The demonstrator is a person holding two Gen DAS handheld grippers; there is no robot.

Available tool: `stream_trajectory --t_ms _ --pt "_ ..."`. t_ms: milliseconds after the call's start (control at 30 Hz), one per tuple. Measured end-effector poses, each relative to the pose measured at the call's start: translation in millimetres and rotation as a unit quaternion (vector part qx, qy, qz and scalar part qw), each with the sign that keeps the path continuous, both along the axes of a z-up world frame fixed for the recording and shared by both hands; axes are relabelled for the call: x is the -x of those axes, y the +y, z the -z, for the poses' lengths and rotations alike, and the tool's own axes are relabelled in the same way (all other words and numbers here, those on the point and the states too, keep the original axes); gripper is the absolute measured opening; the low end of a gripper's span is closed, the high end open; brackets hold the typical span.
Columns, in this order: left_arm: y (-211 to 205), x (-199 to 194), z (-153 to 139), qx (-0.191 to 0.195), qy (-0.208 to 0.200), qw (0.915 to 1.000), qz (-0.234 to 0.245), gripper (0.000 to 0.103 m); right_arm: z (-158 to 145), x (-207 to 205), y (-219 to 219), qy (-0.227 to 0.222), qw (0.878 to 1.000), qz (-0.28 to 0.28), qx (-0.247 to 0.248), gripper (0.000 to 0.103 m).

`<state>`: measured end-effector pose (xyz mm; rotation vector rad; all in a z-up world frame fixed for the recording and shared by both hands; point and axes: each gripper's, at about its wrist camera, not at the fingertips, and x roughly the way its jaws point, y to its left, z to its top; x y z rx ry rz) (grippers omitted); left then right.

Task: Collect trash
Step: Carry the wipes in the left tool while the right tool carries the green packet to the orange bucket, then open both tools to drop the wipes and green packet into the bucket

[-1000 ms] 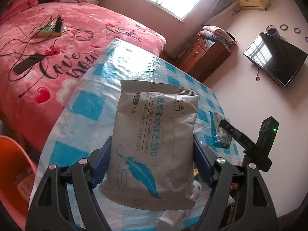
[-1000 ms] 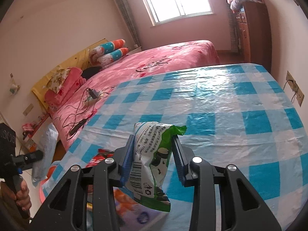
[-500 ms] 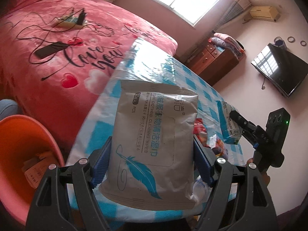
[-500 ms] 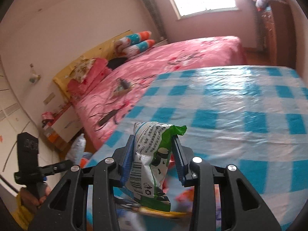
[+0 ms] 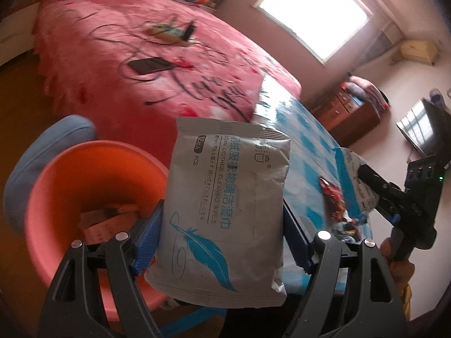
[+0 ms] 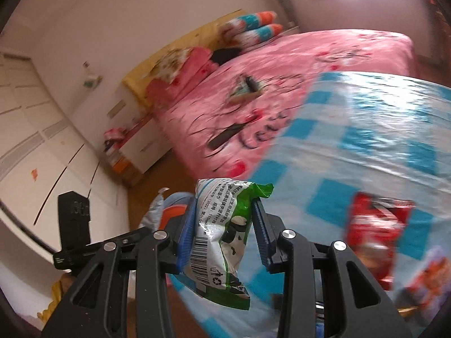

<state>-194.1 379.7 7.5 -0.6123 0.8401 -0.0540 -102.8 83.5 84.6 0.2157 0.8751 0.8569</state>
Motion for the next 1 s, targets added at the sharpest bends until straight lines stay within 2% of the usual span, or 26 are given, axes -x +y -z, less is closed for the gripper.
stream_trajectory --t_ms 267,500,567,600,633,667,733,800,833,1000 --pt "41.4 24.4 24.3 0.004 0.022 0.9982 -0.055 0.078 1.8 20.0 84.0 0.007 0.997 -0.076 0.012 0.04" --pt "66.1 39.1 41.4 0.012 0.037 0.9952 -0.089 0.078 11.0 39.1 134.1 0.001 0.992 -0.124 0.031 0.04" --pt "72.2 42.9 45.9 0.009 0.043 0.994 -0.101 0.078 17.5 42.3 147.1 0.007 0.99 -0.139 0.036 0.045" --pt "73.0 43.2 47.1 -0.001 0.048 0.9934 -0.105 0.079 21.9 43.1 153.2 0.013 0.988 -0.147 0.038 0.05" --pt "73.2 43.1 48.3 -0.011 0.054 0.9927 -0.108 0.079 26.9 42.8 158.7 0.019 0.988 -0.148 0.042 0.066" --pt "74.3 43.8 49.8 -0.023 0.063 0.9914 -0.113 0.08 30.7 42.3 158.8 0.021 0.988 -0.147 0.042 0.075" --pt "77.8 46.5 50.9 -0.028 0.067 0.9897 -0.123 0.081 33.2 41.6 152.8 0.028 0.989 -0.14 0.038 0.078" --pt "81.9 50.1 48.5 -0.029 0.058 0.9889 -0.134 0.083 31.4 38.7 142.4 0.025 0.991 -0.123 0.04 0.085" --pt "82.3 51.4 45.7 -0.035 0.053 0.9885 -0.138 0.083 27.8 37.6 133.7 0.016 0.993 -0.106 0.042 0.089" --pt "76.8 51.9 32.9 -0.052 0.022 0.9885 -0.14 0.084 11.7 40.1 100.4 -0.027 0.997 -0.066 0.042 0.092"
